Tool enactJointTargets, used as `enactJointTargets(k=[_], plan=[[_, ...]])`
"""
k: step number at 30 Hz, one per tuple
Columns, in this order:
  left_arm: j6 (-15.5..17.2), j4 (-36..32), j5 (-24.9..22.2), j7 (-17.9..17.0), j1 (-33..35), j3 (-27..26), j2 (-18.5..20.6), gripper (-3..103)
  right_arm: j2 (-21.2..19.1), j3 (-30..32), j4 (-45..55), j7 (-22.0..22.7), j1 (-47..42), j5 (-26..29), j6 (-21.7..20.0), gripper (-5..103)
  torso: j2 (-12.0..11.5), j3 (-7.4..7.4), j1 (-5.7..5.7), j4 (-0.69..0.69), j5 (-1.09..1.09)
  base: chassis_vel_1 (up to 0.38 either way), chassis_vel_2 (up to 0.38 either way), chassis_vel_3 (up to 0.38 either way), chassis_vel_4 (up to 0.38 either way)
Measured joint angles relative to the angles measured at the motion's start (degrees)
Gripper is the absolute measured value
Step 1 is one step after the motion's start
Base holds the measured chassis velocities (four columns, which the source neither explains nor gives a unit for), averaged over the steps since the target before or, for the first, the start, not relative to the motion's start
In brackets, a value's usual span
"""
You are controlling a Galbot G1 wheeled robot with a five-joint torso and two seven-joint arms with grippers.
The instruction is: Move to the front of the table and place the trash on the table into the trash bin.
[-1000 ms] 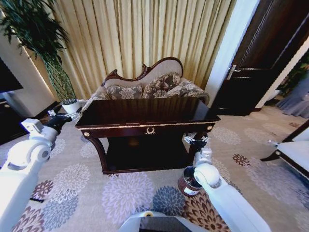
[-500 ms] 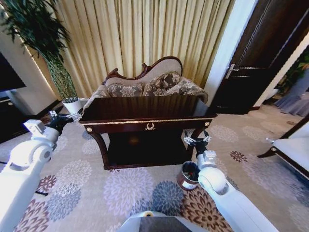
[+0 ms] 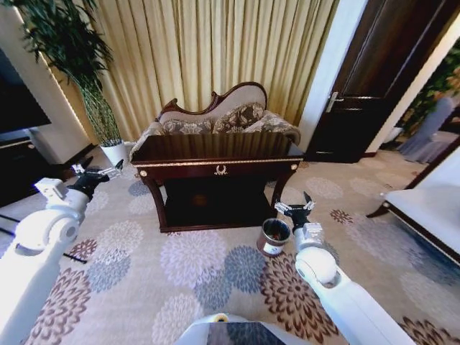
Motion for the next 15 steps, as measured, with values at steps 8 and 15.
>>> enactJointTargets(k=[8, 15], plan=[[0.11, -0.87, 0.06, -0.05, 0.84, -0.49, -0.33, 100, 0.08, 1.07, 0.1, -0.2, -0.47, -0.07, 0.03, 100, 0.01, -0.01, -0.01, 0.01, -0.07, 0.357, -0.358, -0.353, 0.361], [0.24, -2.26, 0.21, -0.23, 1.95, -0.9, -1.14, 100, 0.38, 1.73, -0.49, -0.6, -0.91, -0.82, 2.35, 100, 0.03, -0.02, -0.04, -0.01, 0.03, 0.28, -0.337, -0.264, 0.33]])
